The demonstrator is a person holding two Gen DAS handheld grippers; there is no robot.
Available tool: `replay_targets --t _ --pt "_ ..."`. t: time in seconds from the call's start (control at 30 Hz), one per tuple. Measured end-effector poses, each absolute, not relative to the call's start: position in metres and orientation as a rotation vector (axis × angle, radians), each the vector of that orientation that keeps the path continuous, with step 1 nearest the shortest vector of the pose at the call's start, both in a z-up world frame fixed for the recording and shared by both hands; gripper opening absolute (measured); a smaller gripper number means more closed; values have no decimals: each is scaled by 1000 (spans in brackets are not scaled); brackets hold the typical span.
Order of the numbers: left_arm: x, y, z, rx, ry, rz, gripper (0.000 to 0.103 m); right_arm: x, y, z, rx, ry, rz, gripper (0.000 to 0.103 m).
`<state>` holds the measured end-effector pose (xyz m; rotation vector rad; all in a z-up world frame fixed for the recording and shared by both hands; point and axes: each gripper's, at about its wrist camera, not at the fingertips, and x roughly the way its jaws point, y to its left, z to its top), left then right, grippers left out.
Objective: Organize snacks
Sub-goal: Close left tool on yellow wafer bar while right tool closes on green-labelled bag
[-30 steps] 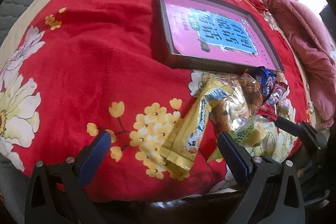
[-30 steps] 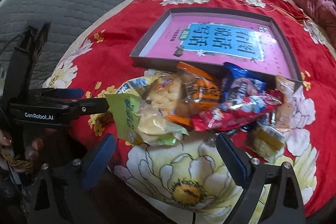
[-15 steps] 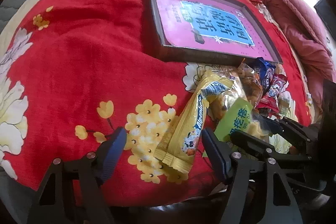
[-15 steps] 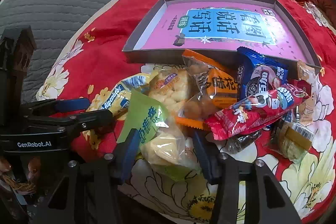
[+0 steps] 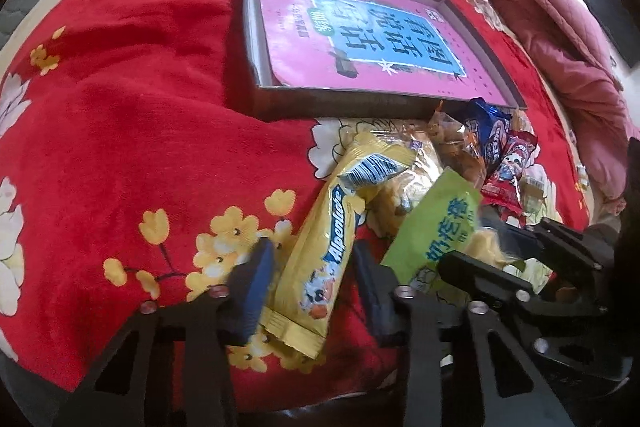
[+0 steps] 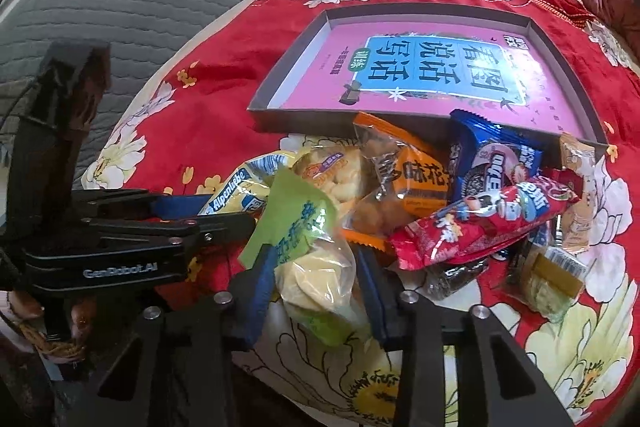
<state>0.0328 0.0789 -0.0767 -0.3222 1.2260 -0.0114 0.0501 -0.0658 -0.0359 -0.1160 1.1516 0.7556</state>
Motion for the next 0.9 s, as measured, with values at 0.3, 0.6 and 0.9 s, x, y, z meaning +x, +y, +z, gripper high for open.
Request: replay_targets --t 0.3,0.6,0.9 --pt "35 67 -72 -313 1182 -57 20 47 -72 -22 -104 1097 773 34" --pt "23 77 -44 -365 1103 -47 20 51 -82 -7 -41 1040 791 34" --pt "29 72 -28 -368 1072 -37 19 59 -95 7 16 986 786 34"
